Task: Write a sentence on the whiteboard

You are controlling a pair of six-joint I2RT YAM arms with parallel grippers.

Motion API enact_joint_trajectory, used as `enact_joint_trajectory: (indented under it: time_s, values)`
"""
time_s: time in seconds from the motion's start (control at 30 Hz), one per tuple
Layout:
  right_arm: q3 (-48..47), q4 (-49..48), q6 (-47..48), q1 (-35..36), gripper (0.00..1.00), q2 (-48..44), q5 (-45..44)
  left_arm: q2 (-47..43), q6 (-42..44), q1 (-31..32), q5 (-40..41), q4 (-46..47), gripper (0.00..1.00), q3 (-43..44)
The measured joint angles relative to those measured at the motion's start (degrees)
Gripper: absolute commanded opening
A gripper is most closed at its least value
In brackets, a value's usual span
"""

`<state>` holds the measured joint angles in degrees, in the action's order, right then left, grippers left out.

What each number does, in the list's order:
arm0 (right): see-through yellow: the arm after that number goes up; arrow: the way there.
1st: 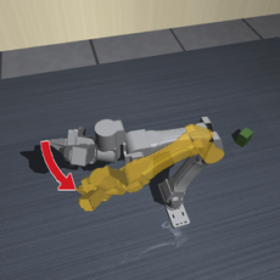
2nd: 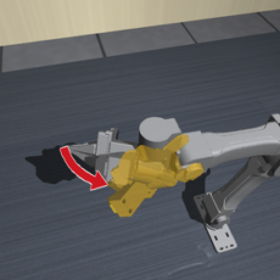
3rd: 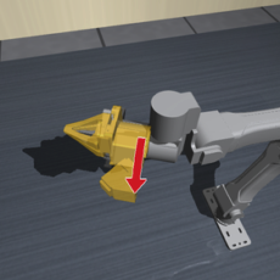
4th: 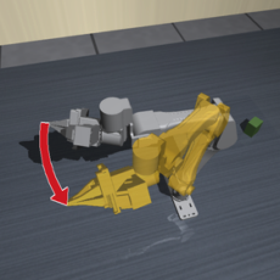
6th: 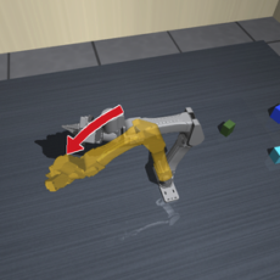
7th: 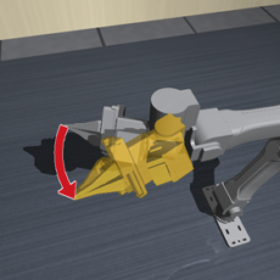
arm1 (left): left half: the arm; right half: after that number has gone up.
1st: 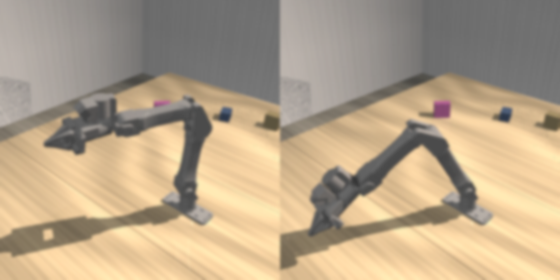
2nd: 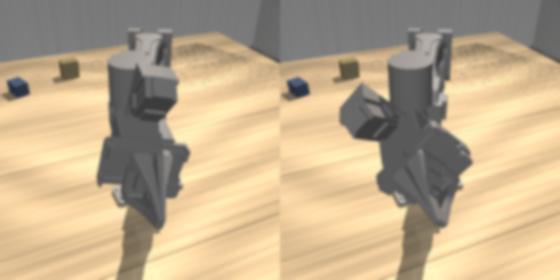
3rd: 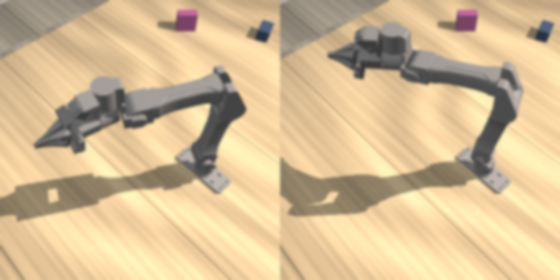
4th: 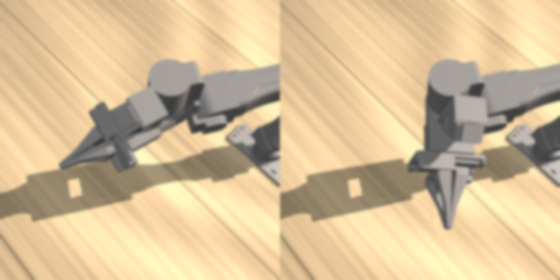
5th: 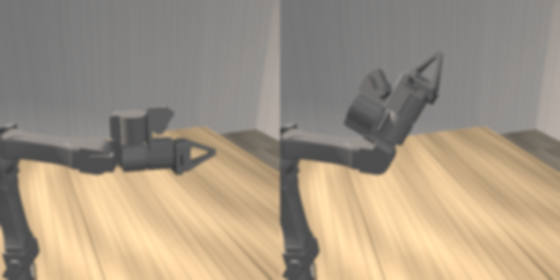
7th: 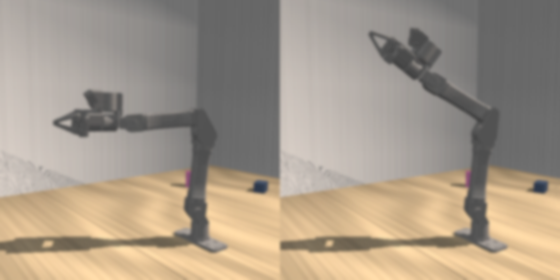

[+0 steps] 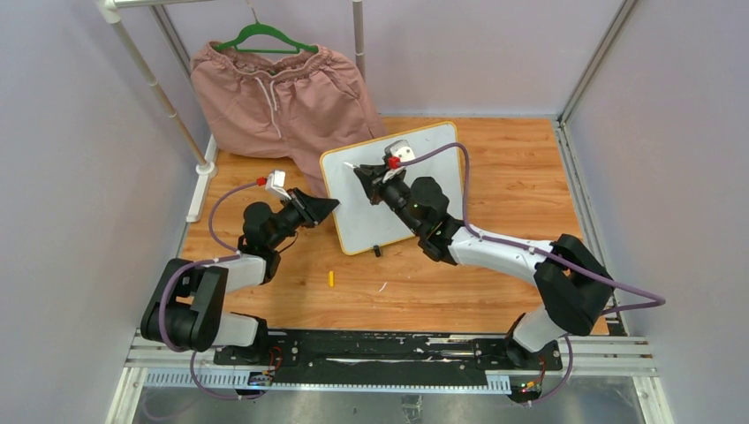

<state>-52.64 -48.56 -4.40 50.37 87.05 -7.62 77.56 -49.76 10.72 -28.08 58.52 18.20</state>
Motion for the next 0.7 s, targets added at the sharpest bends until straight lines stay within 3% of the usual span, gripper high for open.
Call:
enact_joint_trajectory:
  time_s: [0.5, 0.53, 0.7]
  values:
    - [-0.5, -0.2, 0.8, 0.9, 0.0, 0.8, 0.0, -0.5, 0.7, 0.0, 0.0, -0.3, 0.0, -0.2]
    - [-0.5, -0.1, 0.8, 0.9, 0.0, 0.8, 0.0, -0.5, 0.7, 0.0, 0.0, -0.3, 0.02, -0.2]
    - [-0.4, 0.1, 0.8, 0.9, 0.0, 0.8, -0.1, -0.5, 0.8, 0.0, 0.0, -0.3, 0.33, -0.2]
